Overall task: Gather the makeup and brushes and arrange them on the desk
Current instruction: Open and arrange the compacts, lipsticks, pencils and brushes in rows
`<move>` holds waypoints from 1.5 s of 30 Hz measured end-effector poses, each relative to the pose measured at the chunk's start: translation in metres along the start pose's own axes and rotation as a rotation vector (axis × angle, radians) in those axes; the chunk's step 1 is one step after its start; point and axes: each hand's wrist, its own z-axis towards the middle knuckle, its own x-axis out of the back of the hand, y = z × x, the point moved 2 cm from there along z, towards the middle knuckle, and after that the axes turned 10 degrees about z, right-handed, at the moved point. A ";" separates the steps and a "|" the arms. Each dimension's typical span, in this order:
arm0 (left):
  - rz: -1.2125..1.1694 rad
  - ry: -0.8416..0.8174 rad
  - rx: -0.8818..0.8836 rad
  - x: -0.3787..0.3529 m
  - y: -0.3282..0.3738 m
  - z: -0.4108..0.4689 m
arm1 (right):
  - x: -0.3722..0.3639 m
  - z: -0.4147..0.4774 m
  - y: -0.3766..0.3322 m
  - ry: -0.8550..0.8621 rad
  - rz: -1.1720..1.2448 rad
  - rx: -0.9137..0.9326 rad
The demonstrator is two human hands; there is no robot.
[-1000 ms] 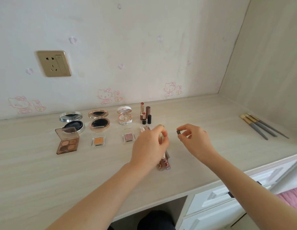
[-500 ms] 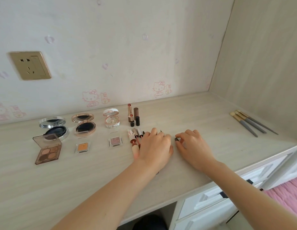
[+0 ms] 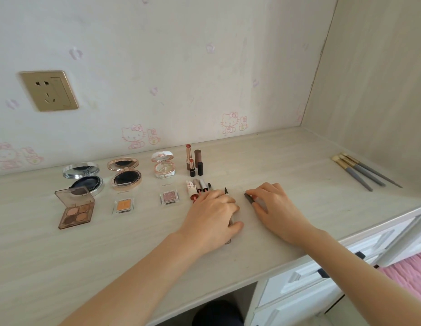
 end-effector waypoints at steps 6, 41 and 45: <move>-0.058 -0.050 0.041 0.003 -0.010 0.000 | -0.012 0.012 -0.013 -0.007 0.049 0.042; -0.461 0.066 0.191 0.000 0.043 0.073 | 0.080 -0.006 0.058 0.081 -0.106 -0.138; -0.485 0.027 0.128 -0.011 0.080 0.107 | 0.114 -0.016 0.092 0.100 -0.173 -0.239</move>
